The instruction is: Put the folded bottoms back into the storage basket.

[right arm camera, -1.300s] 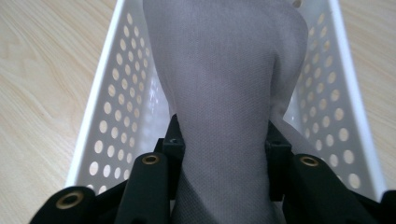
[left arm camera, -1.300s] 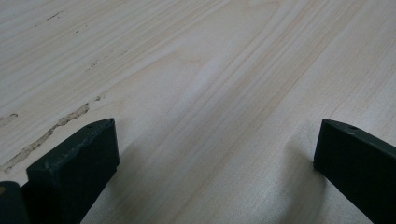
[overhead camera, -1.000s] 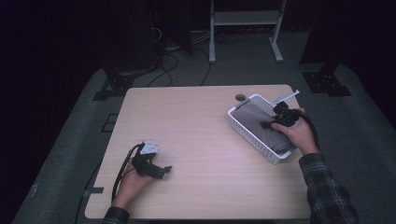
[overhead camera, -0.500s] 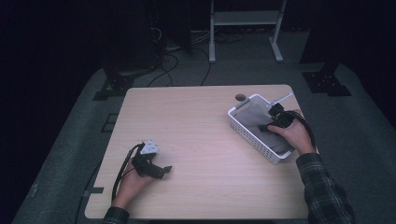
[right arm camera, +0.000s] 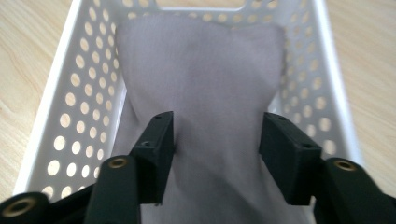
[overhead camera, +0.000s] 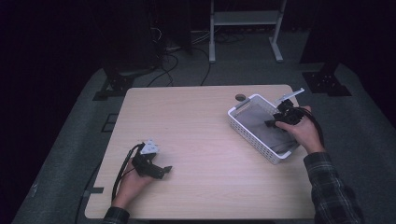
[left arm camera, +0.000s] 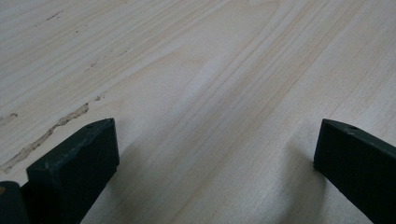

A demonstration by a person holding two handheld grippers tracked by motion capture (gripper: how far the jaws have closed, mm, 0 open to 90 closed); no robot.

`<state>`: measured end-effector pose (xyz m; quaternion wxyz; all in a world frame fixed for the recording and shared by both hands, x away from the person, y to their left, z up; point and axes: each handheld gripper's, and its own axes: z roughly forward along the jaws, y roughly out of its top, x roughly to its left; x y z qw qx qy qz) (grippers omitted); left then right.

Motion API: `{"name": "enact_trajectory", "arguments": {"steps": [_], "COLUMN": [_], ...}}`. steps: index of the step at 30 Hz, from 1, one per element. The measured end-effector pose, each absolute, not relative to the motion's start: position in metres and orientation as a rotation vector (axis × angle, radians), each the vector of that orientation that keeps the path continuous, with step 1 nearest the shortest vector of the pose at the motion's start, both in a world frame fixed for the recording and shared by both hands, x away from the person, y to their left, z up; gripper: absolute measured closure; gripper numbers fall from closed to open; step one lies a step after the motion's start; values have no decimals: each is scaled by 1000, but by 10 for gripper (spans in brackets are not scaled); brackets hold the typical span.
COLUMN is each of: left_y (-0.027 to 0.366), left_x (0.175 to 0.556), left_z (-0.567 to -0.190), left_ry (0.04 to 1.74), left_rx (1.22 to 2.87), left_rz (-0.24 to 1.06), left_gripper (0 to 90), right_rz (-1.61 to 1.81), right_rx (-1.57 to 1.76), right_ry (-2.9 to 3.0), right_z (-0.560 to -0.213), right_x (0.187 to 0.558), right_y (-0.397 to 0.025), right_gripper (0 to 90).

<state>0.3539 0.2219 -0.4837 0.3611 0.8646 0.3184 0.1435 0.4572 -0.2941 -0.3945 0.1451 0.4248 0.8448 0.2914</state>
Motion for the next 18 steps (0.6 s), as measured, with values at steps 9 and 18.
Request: {"name": "enact_trajectory", "arguments": {"steps": [9,18], "left_y": [222,222], "left_x": [354,354], "left_z": [-484,-484], "left_ry": [818,819], "left_rx": [2231,2228], "left_rz": [370,370], "left_gripper": [0,0], "right_rz": [773,703], "right_rx": [1266,1369], "right_ry": [2330,2243], "right_z": [-379,-375], "right_x": [449,446], "right_y": [-319,-343], "right_gripper": [651,894]}}
